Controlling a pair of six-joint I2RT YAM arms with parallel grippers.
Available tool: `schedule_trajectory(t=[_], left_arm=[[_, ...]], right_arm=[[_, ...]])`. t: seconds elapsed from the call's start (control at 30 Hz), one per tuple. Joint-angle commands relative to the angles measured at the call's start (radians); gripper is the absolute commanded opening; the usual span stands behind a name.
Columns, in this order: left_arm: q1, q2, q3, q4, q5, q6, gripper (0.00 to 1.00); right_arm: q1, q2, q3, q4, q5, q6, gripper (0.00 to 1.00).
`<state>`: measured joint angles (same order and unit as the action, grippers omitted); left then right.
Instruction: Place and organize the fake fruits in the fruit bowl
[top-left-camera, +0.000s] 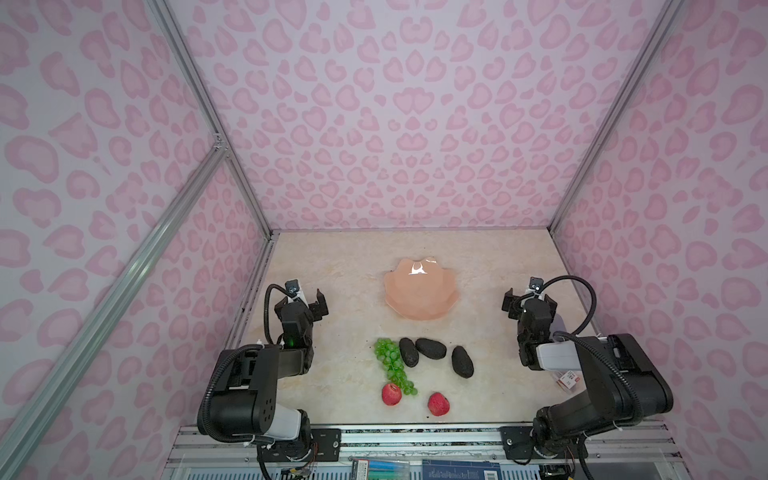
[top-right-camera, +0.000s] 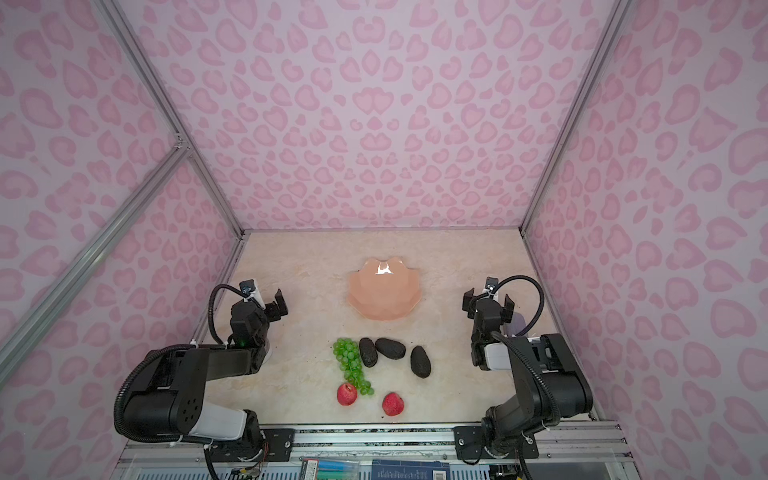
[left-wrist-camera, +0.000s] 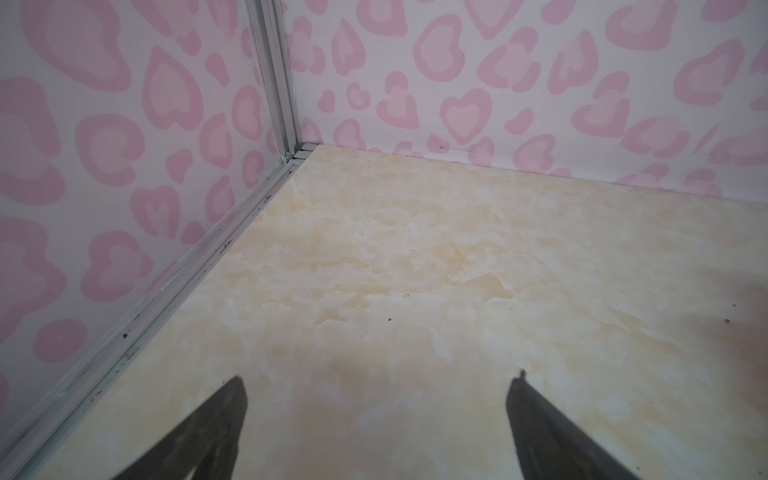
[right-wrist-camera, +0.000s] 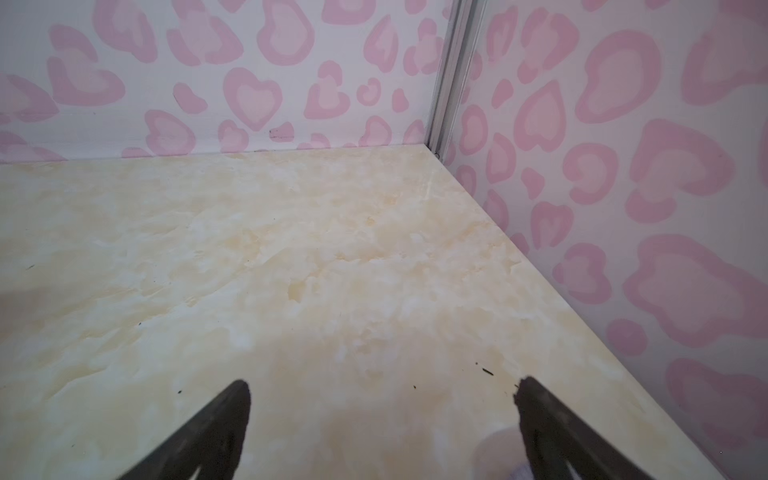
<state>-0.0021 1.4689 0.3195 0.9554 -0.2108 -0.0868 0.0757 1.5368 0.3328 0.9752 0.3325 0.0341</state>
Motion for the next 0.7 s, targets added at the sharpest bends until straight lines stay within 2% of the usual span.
schedule_trajectory(t=[0.0,0.67], left_arm=[[-0.001,-0.001,0.003,0.031,-0.009,0.005,0.98],[-0.001,0.003,0.009,0.023,-0.009,0.003,0.98]], right_arm=[[0.0,0.004,0.002,0.01,-0.001,0.001,1.0],[-0.016,0.003,0.008,-0.005,-0.03,0.009,1.0]])
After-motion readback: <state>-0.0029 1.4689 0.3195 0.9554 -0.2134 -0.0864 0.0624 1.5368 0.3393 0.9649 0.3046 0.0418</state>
